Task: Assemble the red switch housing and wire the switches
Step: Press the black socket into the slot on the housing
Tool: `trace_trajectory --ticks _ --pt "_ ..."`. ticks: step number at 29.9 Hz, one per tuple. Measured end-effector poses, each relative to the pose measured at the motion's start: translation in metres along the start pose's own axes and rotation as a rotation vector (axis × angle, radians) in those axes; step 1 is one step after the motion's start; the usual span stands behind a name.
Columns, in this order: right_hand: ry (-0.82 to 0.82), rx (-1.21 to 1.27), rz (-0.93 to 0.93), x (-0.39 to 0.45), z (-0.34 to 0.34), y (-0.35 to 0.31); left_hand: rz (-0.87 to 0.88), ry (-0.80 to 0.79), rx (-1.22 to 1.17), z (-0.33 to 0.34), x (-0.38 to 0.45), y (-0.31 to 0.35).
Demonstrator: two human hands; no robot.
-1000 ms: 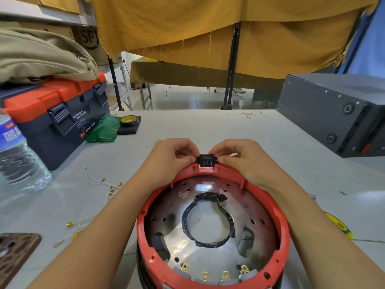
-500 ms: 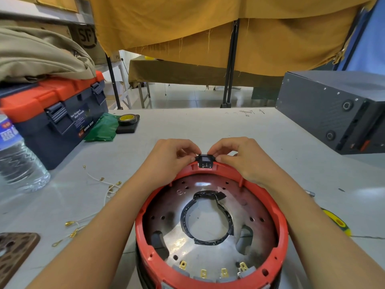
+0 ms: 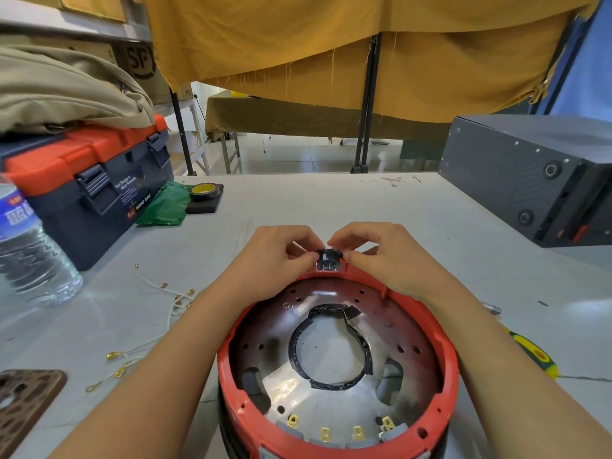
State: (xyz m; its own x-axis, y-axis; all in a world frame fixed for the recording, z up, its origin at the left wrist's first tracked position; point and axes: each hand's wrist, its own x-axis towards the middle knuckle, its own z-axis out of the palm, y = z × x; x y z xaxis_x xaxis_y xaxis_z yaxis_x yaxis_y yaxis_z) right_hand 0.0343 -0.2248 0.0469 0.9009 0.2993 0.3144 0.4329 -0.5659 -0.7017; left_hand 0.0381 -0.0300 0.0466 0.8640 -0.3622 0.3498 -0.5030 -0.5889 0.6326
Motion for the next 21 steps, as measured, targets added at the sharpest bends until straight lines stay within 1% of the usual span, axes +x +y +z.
trace_trajectory --ticks 3,6,14,21 --pt "-0.029 -0.003 0.004 -0.0004 0.0001 -0.0015 -0.011 -0.044 -0.023 0.0008 -0.0004 0.0002" --pt "-0.008 -0.014 0.014 -0.0007 -0.0004 -0.0017 -0.006 -0.076 0.008 0.0004 -0.0014 0.0000" --pt "0.069 -0.031 0.002 -0.0025 0.0009 -0.0034 0.017 -0.049 0.037 0.0000 -0.0029 0.0005" --pt "0.058 -0.073 -0.009 -0.0034 0.0020 -0.0056 0.051 -0.052 0.082 0.0024 -0.0034 -0.0003"
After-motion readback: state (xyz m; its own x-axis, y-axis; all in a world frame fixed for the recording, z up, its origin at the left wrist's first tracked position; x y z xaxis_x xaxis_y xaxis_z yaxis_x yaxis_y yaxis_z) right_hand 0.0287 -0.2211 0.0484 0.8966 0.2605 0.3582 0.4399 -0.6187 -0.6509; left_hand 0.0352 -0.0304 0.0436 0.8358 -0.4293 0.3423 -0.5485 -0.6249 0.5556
